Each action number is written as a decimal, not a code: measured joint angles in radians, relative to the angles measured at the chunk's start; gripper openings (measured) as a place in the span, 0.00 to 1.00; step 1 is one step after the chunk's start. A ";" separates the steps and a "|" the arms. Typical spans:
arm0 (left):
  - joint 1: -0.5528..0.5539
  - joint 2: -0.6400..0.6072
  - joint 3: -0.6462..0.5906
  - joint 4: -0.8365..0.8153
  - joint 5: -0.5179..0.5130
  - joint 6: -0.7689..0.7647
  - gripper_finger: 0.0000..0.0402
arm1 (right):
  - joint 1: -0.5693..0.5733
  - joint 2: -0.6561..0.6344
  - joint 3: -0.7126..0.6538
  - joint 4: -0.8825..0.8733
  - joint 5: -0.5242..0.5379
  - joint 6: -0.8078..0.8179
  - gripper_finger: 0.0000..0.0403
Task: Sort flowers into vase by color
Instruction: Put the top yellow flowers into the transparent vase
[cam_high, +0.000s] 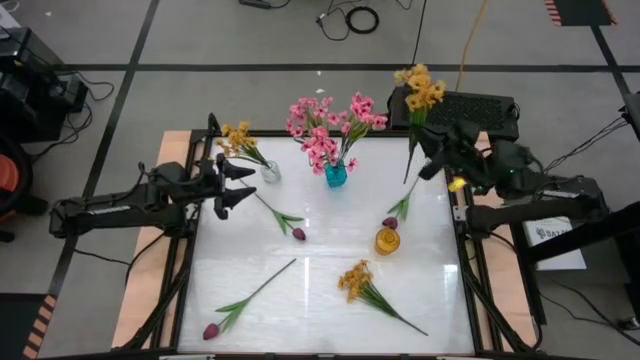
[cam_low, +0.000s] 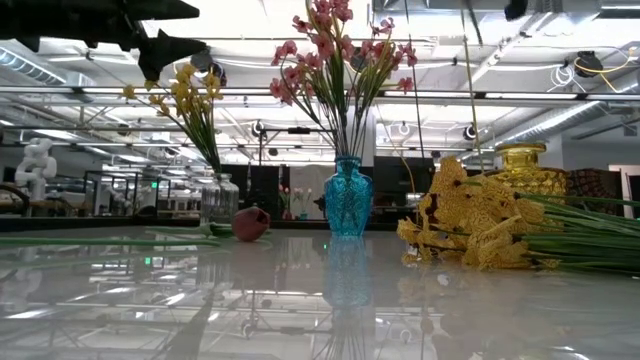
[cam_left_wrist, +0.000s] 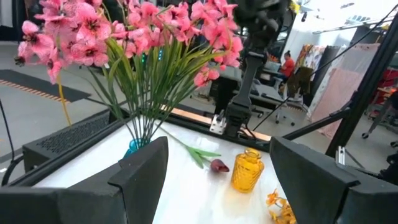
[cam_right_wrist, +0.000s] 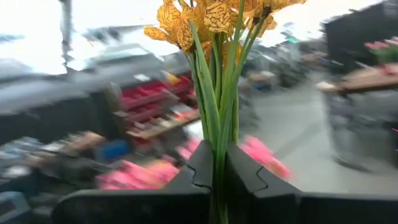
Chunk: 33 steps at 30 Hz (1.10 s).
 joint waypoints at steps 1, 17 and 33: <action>-0.004 0.006 0.000 0.010 -0.001 0.000 0.72 | 0.023 0.009 0.012 0.025 -0.015 -0.012 0.01; -0.138 0.088 0.000 0.234 -0.046 0.000 0.72 | 0.321 0.411 0.026 0.779 -0.084 -0.299 0.02; -0.322 0.229 0.000 0.367 -0.152 0.028 0.72 | 0.346 1.005 0.489 0.681 -0.104 -0.400 0.03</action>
